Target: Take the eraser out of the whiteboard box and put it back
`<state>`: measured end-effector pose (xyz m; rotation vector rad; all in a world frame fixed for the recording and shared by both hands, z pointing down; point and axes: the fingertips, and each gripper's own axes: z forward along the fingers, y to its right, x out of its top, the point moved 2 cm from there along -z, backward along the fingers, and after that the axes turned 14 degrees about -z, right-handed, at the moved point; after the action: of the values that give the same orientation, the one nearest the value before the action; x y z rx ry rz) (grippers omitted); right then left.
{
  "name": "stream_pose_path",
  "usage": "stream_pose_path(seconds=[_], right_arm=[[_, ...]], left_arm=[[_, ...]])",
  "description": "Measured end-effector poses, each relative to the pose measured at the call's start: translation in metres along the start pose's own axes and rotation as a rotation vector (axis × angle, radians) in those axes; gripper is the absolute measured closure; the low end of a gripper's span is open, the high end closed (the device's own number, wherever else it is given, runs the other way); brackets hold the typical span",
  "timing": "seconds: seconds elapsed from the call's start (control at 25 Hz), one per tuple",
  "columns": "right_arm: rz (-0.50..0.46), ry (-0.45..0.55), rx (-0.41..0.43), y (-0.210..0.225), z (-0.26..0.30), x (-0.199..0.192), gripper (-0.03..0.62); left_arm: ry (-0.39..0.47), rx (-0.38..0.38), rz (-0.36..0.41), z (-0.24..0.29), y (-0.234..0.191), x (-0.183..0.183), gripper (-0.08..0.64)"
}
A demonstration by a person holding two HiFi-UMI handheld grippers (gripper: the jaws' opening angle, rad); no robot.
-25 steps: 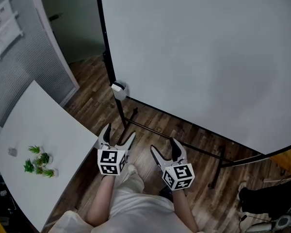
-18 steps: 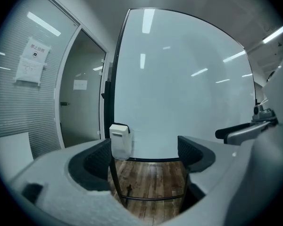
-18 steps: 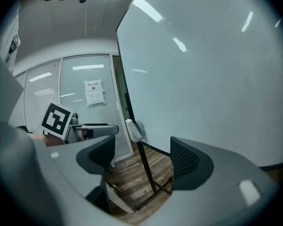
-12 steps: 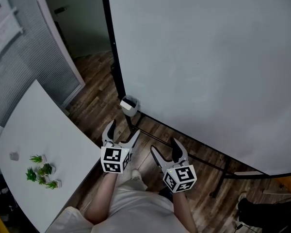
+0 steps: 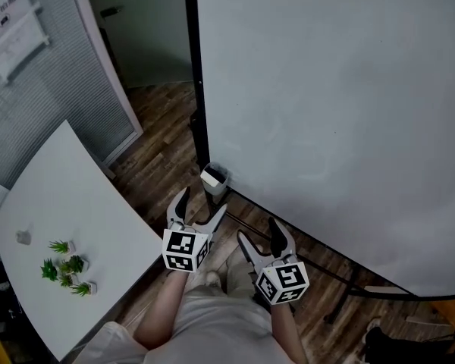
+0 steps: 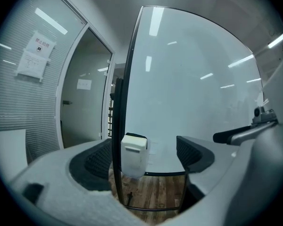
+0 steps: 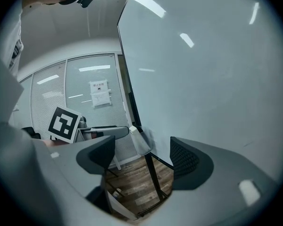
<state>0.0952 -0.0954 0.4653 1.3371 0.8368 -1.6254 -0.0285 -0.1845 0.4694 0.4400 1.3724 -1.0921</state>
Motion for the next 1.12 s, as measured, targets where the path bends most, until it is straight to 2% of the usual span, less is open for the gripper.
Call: stream_pose_path(seconds=[0.24,0.56,0.72,1.12], right_arm=[[-0.009,-0.01,0.03,0.013,0.027,0.001,0.23],[-0.013,-0.019,0.061,0.011,0.045,-0.003,0.23],[-0.014,-0.02,0.068,0.01,0.051,-0.005,0.23],[-0.032,-0.028,0.106,0.01,0.061,-0.006,0.232]], left_arm=[[0.002,-0.003,-0.02,0.021,-0.011,0.003,0.135],[-0.024,-0.022,0.001,0.036,-0.019,0.002,0.164],[-0.018,-0.059,-0.012,0.041,-0.021,0.002,0.169],[0.009,-0.084,0.056,0.057,-0.022,0.007,0.207]])
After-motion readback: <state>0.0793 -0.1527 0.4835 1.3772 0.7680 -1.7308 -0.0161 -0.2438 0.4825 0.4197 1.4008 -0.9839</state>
